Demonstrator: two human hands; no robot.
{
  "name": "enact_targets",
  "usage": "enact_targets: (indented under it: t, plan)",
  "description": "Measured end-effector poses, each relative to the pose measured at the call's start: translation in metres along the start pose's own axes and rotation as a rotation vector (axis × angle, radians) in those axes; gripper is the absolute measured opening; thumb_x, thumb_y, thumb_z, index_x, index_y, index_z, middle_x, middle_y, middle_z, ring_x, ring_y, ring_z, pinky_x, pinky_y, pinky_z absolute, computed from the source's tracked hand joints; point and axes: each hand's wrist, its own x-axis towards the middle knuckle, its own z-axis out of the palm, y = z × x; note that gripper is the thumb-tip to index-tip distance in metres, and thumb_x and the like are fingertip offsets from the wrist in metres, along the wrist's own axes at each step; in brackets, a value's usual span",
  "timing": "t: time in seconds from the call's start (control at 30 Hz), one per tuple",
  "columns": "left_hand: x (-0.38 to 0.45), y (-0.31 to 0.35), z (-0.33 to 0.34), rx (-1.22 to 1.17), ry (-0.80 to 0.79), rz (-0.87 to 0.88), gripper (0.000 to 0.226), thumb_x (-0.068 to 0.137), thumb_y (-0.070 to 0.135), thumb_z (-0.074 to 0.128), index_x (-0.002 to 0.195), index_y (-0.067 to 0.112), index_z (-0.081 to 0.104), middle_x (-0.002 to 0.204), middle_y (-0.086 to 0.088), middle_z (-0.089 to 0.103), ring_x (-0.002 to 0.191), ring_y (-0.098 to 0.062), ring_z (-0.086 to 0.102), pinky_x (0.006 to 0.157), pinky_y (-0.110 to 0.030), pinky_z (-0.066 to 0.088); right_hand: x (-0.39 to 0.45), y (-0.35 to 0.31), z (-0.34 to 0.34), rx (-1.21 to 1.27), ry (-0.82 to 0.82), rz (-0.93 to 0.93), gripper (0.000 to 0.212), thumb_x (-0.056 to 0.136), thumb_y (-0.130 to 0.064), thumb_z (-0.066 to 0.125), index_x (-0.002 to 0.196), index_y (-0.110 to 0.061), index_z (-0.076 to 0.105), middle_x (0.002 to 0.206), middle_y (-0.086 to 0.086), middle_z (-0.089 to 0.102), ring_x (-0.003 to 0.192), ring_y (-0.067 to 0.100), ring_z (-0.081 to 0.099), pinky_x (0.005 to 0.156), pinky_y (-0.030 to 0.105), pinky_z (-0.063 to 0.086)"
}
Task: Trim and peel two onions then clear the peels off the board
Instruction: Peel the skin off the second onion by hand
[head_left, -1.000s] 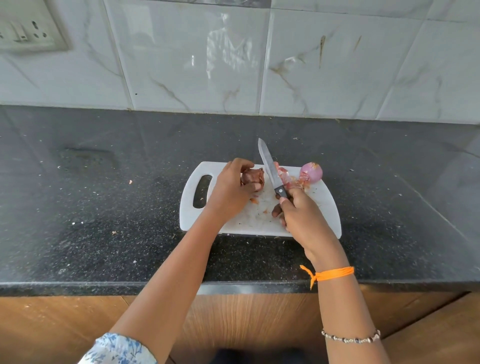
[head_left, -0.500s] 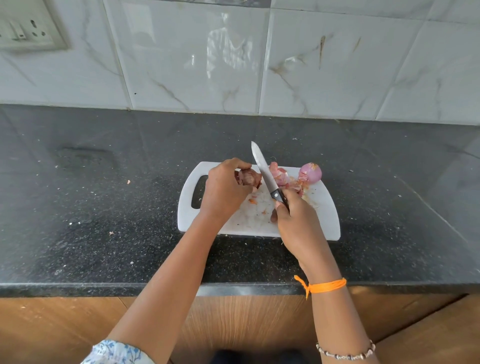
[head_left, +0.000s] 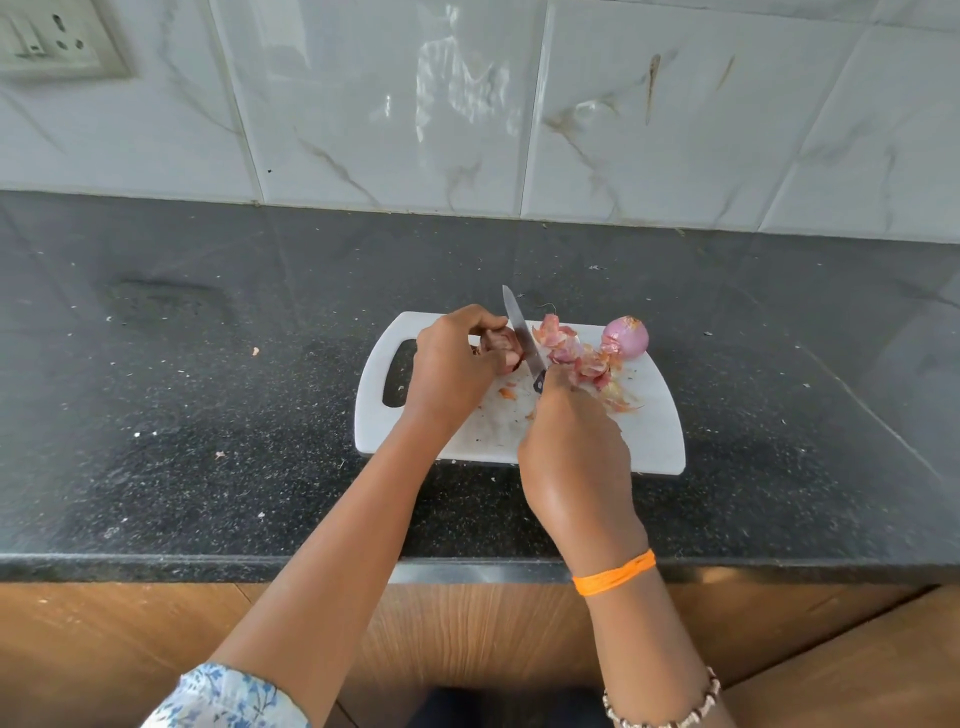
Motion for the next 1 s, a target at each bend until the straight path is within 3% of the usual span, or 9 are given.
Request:
enact_targets:
  t: [0.17, 0.33, 0.5, 0.63, 0.8, 0.93, 1.0]
  plan:
    - [0.001, 0.0, 0.002, -0.004, 0.019, -0.012, 0.025, 0.075, 0.008, 0.077, 0.098, 0.016, 0.069, 0.08, 0.019, 0.057, 0.069, 0.006, 0.052, 0.059, 0.002, 0.037, 0.004, -0.003, -0.001, -0.055, -0.016, 0.01, 0.043, 0.098, -0.008, 0.036, 0.14, -0.006, 0.03, 0.122, 0.011, 0.056, 0.11, 0.027, 0.057, 0.081, 0.033, 0.045]
    - [0.002, -0.001, 0.001, -0.006, 0.018, -0.036, 0.025, 0.076, 0.011, 0.076, 0.099, 0.017, 0.069, 0.086, 0.012, 0.063, 0.07, -0.001, 0.055, 0.063, -0.009, 0.039, 0.014, -0.009, -0.001, -0.086, -0.016, 0.011, 0.038, 0.096, -0.005, 0.037, 0.135, -0.007, 0.037, 0.118, 0.011, 0.06, 0.107, 0.029, 0.059, 0.074, 0.033, 0.042]
    - [0.004, -0.001, 0.002, 0.025, 0.003, -0.018, 0.023, 0.076, 0.009, 0.076, 0.096, 0.019, 0.07, 0.082, 0.016, 0.062, 0.065, 0.004, 0.053, 0.058, -0.004, 0.038, 0.01, -0.007, -0.007, -0.117, -0.025, 0.013, 0.032, 0.097, -0.007, 0.039, 0.128, -0.008, 0.041, 0.116, 0.01, 0.06, 0.106, 0.029, 0.059, 0.071, 0.033, 0.04]
    - [0.005, -0.001, 0.0, 0.008, -0.003, -0.021, 0.024, 0.076, 0.007, 0.074, 0.097, 0.017, 0.07, 0.087, 0.009, 0.066, 0.075, -0.01, 0.062, 0.072, -0.023, 0.047, 0.026, -0.013, -0.003, -0.13, -0.027, 0.018, 0.027, 0.099, -0.009, 0.034, 0.124, -0.005, 0.044, 0.115, 0.011, 0.061, 0.104, 0.029, 0.06, 0.067, 0.031, 0.035]
    - [0.008, -0.002, 0.0, -0.008, 0.011, -0.051, 0.02, 0.079, 0.013, 0.074, 0.097, 0.019, 0.069, 0.087, 0.011, 0.064, 0.071, -0.003, 0.057, 0.064, -0.012, 0.041, 0.012, -0.009, -0.002, -0.131, -0.055, 0.021, 0.033, 0.098, -0.008, 0.037, 0.13, -0.004, 0.04, 0.119, 0.01, 0.059, 0.107, 0.027, 0.059, 0.072, 0.03, 0.039]
    - [0.005, 0.0, 0.003, 0.021, 0.002, -0.024, 0.022, 0.077, 0.012, 0.074, 0.097, 0.02, 0.069, 0.092, 0.009, 0.068, 0.071, -0.001, 0.056, 0.063, -0.013, 0.041, 0.029, -0.007, 0.005, -0.154, -0.084, 0.049, 0.025, 0.099, -0.011, 0.037, 0.122, -0.008, 0.046, 0.117, 0.01, 0.06, 0.106, 0.028, 0.059, 0.07, 0.03, 0.033]
    - [0.006, -0.001, 0.002, 0.015, 0.013, -0.046, 0.022, 0.078, 0.015, 0.074, 0.099, 0.021, 0.068, 0.092, 0.01, 0.067, 0.071, 0.0, 0.054, 0.063, -0.013, 0.04, 0.025, -0.007, 0.008, -0.154, -0.099, 0.036, 0.031, 0.099, -0.009, 0.036, 0.128, -0.007, 0.042, 0.119, 0.01, 0.058, 0.107, 0.028, 0.058, 0.07, 0.031, 0.035]
